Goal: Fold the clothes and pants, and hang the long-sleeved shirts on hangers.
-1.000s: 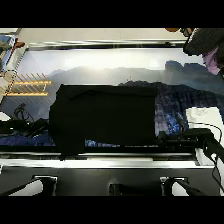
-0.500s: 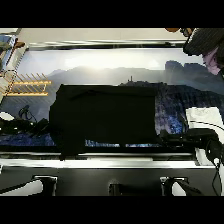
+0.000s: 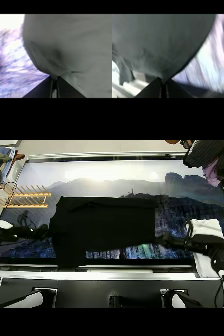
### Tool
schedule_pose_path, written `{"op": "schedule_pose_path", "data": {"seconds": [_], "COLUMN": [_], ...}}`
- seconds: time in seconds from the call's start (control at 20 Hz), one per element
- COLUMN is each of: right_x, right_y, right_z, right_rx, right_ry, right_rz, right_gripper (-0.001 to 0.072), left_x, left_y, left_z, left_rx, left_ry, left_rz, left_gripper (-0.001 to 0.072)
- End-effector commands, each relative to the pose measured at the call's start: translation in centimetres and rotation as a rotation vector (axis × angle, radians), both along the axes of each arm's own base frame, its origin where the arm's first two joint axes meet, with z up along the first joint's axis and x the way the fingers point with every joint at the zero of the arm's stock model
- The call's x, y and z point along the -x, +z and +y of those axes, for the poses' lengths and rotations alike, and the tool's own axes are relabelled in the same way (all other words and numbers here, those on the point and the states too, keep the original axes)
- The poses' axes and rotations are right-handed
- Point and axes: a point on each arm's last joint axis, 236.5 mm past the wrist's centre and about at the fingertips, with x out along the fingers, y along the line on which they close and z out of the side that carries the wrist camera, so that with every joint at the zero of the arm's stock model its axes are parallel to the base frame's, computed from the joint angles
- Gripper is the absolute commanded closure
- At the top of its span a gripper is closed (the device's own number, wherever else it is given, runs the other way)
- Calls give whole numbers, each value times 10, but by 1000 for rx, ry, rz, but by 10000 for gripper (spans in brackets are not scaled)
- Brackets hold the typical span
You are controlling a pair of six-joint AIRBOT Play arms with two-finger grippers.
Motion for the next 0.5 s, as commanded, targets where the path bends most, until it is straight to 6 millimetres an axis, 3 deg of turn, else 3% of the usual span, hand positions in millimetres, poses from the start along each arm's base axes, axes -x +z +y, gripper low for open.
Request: {"op": "schedule_pose_path", "data": {"seconds": [0.0,0.15,0.25,0.35,0.45], "right_x": [-62,-101,-102,-77,-33], "right_y": [81,201,288,363,423], "right_z": [-23,-41,-38,-23,0], "right_rx": [72,162,192,215,264], "right_ry": [-53,-85,-88,-49,11], "right_rz": [-262,-537,-698,-831,-962], "right_gripper": [684,684,684,684,685], "left_x": [-47,-78,-76,-49,-3], "left_y": [92,220,322,423,497], "left_z": [4,8,4,-8,-21], "left_rx": [-61,-195,-277,-372,-479], "left_ry": [-1,-21,0,19,55], "left_rz": [-247,-521,-722,-924,-1074], "left_gripper": [689,689,689,689,689]}}
